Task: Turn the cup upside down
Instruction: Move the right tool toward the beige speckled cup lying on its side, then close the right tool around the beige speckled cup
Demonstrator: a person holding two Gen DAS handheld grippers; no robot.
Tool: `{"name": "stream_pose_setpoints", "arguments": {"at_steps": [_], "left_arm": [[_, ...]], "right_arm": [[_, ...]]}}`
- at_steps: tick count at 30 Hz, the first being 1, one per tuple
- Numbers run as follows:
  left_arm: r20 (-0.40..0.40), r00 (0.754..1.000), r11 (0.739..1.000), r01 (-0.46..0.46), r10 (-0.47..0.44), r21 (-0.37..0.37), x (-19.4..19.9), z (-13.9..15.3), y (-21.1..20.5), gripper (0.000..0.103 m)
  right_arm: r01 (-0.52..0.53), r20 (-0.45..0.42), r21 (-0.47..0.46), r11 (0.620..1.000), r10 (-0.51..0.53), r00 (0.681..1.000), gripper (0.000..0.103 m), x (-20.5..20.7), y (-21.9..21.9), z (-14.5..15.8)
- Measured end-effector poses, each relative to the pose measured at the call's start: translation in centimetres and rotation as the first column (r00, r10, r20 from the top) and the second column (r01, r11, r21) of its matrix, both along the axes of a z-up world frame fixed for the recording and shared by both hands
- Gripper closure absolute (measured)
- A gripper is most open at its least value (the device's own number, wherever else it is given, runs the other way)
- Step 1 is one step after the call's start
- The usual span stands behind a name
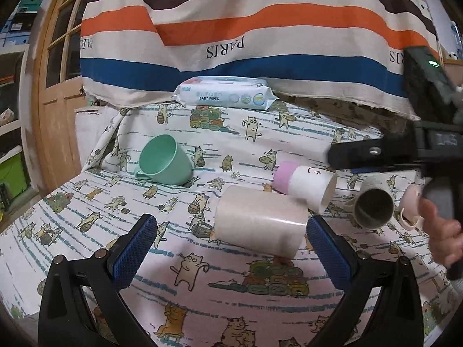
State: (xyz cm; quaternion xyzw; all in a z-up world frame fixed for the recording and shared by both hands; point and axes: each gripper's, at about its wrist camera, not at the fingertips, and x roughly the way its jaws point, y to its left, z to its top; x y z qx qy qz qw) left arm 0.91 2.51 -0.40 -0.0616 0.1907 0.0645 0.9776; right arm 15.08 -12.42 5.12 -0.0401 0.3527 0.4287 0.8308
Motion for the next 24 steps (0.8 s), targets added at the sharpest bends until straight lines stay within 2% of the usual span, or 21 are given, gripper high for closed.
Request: {"name": "stream_pose_setpoints", "arguments": {"at_steps": [3, 6, 9, 12, 19, 24], "left_arm": [[0.016, 1.0, 1.0, 0.021, -0.021, 0.018, -0.3, 0.1, -0.5, 0.0], [0.031, 0.999, 0.999, 0.031, -0.031, 0.026, -0.7, 0.3, -0.7, 0.0], [0.036, 0.999, 0.999, 0.023, -0.024, 0.023, -0.7, 0.3, -0.6, 0.0], [0.025, 1.0, 1.0, 0.017, -0.018, 0.004, -0.5, 0.3, -0.2, 0.0], [0.018, 1.0, 1.0, 0.006, -0.006, -0.003, -0.4, 0.2, 0.2, 0.0], [0.026, 1.0, 1.0, 0.009, -0.009, -0.002, -0.6, 0.2, 0.1, 0.0]], "right_arm": [[-0.07, 0.001, -0.039, 0.997, 0.07, 0.998, 0.008, 0.9, 1.4, -0.8], [-0.136, -0.019, -0.084, 0.987, 0.135, 0.991, 0.016, 1.7, 3.0, -2.3], [-0.17, -0.001, -0.142, 0.975, 0.171, 0.985, 0.016, 1.8, 3.9, -3.8], [-0.19, -0.035, -0.132, 0.973, 0.187, 0.982, 0.016, 2.2, 4.0, -4.6], [-0.204, -0.065, -0.171, 0.964, 0.195, 0.979, 0.017, 2.9, 4.5, -5.9], [-0.219, -0.047, -0.227, 0.949, 0.214, 0.976, 0.022, 2.7, 5.0, -7.1]]}}
